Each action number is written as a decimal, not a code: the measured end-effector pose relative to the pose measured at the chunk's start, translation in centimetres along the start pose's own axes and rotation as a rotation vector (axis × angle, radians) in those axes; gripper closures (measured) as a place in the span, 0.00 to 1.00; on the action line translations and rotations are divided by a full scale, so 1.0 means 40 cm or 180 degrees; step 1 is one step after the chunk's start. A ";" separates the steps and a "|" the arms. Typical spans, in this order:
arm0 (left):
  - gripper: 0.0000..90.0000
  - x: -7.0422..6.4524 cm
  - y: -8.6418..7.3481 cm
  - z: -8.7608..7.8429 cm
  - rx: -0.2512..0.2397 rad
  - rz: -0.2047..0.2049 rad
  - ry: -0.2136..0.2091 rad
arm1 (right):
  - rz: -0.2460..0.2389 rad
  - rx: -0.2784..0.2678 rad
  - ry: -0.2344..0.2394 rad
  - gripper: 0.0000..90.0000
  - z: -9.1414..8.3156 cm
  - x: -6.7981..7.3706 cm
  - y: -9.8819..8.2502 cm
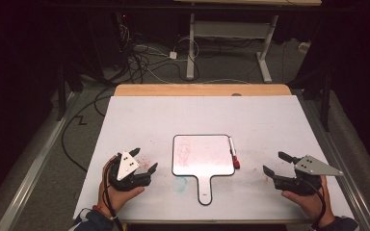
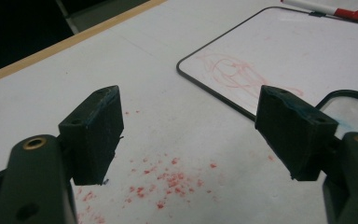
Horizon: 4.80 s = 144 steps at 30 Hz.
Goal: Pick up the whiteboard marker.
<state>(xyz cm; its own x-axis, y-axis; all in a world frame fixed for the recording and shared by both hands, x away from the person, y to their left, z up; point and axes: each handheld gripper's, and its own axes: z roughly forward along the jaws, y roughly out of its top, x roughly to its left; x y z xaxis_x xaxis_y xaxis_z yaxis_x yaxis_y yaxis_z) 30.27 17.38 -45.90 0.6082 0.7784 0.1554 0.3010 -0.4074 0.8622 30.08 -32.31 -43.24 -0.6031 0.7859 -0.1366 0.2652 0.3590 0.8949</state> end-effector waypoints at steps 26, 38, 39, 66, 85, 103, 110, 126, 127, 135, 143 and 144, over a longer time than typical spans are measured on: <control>0.25 -0.017 -0.019 0.024 0.0338 0.0191 -0.0097 | 0.0462 0.0746 0.0415 0.45 0.156 -0.055 0.090; 0.25 -0.024 -0.022 0.034 0.0435 0.0295 -0.0126 | 0.0693 0.1170 0.0714 0.52 0.332 -0.055 0.120; 0.25 -0.025 -0.021 0.034 0.0433 0.0301 -0.0129 | 0.0737 0.1216 0.0751 0.52 0.350 -0.055 0.118; 0.25 -0.029 -0.019 0.046 0.0507 0.0266 -0.0280 | 0.0849 0.1180 0.0893 0.91 0.394 -0.043 0.119; 0.34 -0.134 0.207 0.186 -0.0072 -0.0344 -0.1283 | 0.0568 -0.0044 0.1385 0.91 0.305 0.147 0.228; 0.74 -0.170 0.250 0.263 -0.0221 -0.0286 -0.1558 | 0.0575 -0.0271 0.1335 0.91 0.276 0.155 0.217; 0.84 -0.166 0.250 0.260 -0.0186 -0.0202 -0.1439 | 0.0411 -0.0263 0.1220 0.91 0.272 0.168 0.224; 0.87 -0.102 0.223 0.271 -0.0369 0.0067 -0.1302 | 0.0234 -0.0256 0.1045 0.56 0.237 0.162 0.227; 0.87 -0.090 0.216 0.273 -0.0391 0.0045 -0.1311 | 0.0085 -0.0165 0.1033 0.53 0.225 0.153 0.220; 0.87 -0.009 0.188 0.307 -0.0416 -0.0105 -0.1023 | -0.0448 0.0071 0.0785 0.52 0.167 0.134 0.163; 0.87 0.023 0.161 0.369 -0.0293 0.0010 -0.0574 | -0.0471 0.0272 0.0662 0.49 0.143 0.111 0.101; 0.87 0.023 0.161 0.369 -0.0293 0.0010 -0.0574 | -0.0487 0.0279 0.0666 0.49 0.142 0.111 0.100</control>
<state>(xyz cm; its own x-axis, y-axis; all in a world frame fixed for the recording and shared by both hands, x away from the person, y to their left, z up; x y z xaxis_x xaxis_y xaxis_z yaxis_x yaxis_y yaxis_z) 43.62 8.43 -47.30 0.7333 0.6756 0.0765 0.2355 -0.3579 0.9036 32.74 -24.54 -42.68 -0.7810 0.6014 -0.1685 0.2176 0.5149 0.8292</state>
